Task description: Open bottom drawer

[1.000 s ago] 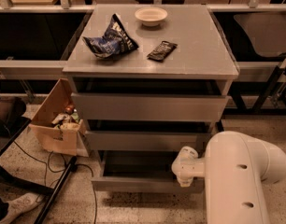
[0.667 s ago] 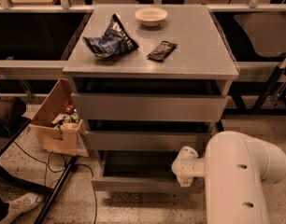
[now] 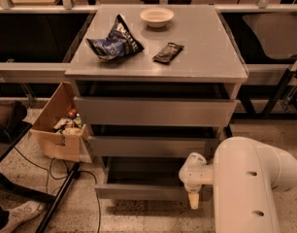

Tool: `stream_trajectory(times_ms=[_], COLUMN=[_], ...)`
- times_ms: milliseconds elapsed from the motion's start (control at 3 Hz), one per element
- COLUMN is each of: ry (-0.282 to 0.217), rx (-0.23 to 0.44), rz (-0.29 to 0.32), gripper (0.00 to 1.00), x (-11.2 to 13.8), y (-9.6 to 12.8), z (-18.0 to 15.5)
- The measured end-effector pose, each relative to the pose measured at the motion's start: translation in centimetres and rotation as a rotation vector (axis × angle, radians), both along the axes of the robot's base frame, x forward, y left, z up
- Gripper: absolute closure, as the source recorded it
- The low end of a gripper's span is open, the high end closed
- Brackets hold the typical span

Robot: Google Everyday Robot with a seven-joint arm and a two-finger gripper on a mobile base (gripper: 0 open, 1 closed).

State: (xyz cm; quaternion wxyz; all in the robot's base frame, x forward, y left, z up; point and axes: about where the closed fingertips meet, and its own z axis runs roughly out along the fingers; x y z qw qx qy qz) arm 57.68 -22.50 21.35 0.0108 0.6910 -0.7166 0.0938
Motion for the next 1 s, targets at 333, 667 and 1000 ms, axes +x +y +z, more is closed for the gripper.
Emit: stream_trajectory(times_ms=[333, 667, 1000], ry=[0.026, 0.120, 0.185], rx=[0.008, 0.080, 0.141], rz=[-0.014, -0.073, -0.162], gripper=[0.00, 0.18, 0.41], x=[-0.7, -5.2, -9.3], y=[-0.2, -0.6, -0.8], z=[-0.9, -3.7, -3.8])
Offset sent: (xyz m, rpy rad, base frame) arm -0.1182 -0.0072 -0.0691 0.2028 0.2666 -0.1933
